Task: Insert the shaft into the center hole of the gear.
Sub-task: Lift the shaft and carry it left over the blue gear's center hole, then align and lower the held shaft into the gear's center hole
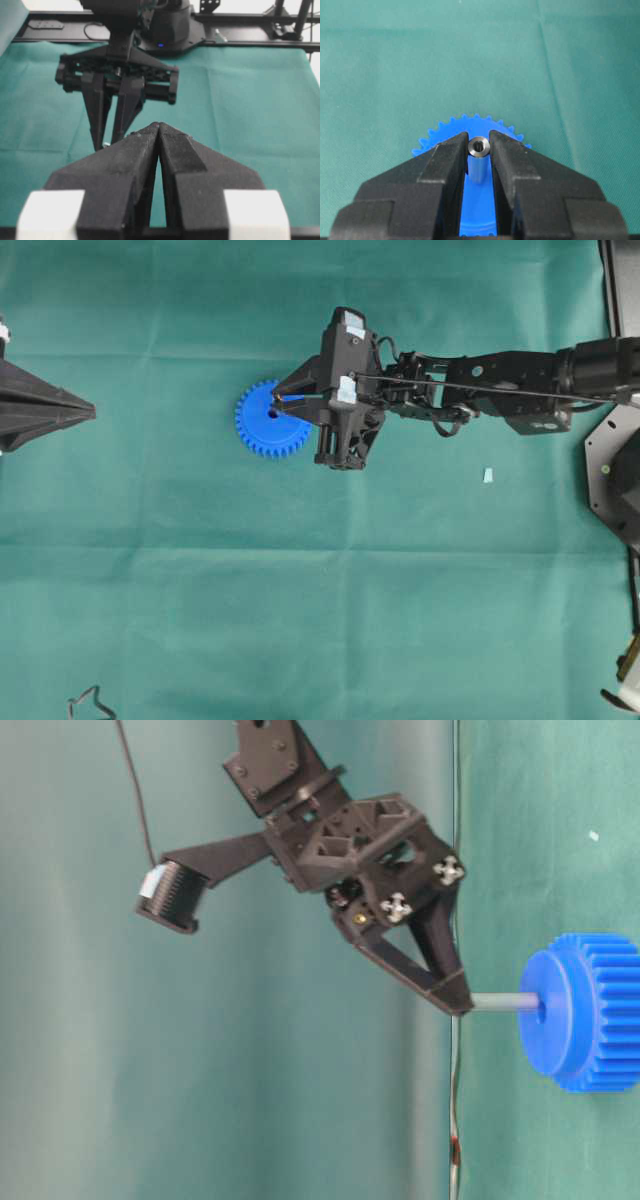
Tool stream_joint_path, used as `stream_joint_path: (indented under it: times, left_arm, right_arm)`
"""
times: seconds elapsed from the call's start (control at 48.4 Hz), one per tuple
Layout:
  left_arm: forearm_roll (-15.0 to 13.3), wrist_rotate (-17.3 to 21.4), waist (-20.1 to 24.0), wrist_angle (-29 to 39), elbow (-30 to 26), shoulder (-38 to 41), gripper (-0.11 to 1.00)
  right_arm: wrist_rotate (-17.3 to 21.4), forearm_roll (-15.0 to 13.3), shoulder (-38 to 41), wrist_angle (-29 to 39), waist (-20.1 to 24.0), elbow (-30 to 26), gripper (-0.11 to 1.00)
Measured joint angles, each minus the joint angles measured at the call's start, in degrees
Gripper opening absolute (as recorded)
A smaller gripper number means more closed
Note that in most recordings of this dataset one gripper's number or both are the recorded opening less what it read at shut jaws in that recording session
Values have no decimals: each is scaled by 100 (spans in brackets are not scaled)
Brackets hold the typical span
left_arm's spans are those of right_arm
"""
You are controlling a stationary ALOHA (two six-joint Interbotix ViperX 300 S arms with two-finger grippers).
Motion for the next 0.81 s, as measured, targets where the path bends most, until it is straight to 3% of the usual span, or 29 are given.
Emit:
stream_joint_path:
  times: [0.475, 0.805]
  left_arm:
    - [0, 0, 9, 0, 0, 9, 0]
    - [0, 0, 9, 0, -9, 9, 0]
  right_arm:
    - [-9, 9, 18, -79, 0, 0, 17]
    - [-26, 0, -413, 158, 0, -44, 17]
